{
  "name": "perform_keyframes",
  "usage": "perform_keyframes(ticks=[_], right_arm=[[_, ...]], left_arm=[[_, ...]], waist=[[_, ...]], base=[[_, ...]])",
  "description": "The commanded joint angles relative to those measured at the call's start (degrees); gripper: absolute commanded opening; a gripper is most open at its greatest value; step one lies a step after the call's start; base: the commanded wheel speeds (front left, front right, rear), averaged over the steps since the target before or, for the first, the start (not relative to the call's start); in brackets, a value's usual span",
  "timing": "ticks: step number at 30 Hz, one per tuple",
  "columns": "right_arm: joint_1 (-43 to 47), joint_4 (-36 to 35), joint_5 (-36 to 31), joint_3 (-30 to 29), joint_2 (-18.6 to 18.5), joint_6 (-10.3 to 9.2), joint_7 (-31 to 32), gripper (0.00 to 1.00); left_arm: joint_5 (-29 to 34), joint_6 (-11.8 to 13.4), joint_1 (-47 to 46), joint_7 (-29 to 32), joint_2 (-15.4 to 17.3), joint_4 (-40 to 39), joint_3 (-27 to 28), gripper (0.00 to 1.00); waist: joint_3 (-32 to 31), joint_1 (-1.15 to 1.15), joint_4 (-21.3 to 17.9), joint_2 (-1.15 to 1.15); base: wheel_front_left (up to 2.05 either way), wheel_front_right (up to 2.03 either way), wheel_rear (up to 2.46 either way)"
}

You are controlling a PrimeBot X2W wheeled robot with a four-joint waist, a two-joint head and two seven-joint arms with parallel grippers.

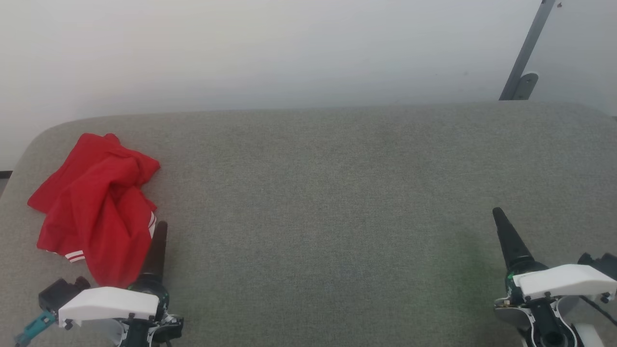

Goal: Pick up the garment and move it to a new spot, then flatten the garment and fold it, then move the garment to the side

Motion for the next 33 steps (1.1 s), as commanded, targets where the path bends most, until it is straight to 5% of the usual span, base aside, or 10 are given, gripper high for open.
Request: perform_keyframes(ticks=[1,22,33], right_arm=[[-1.9,-0.7,-2.0,0.2,-0.6,0.02,-0.6,1.00],[-3.1,-2.8,-30.8,-1.2,-1.1,0.03,-5.2,1.00],[-3.9,-2.1,-40.6,-0.6,-1.5,0.03,-7.1,1.00]], left_arm=[[2.2,0.1,-1.8,-0.5,0.5,-1.2,0.2,1.00],[27.8,3.8,-0.4,-5.1,1.7,-3.2,-2.6,1.00],[35.4,6.0,-0.3,-7.0,3.1,-3.1,-4.9,1.00]], waist=[[0.0,0.00,0.0,0.00],[0.3,0.00,0.2,0.00],[0.4,0.00,0.2,0.00]], base=[[0.00,0.00,0.00],[0.00,0.00,0.00],[0.00,0.00,0.00]])
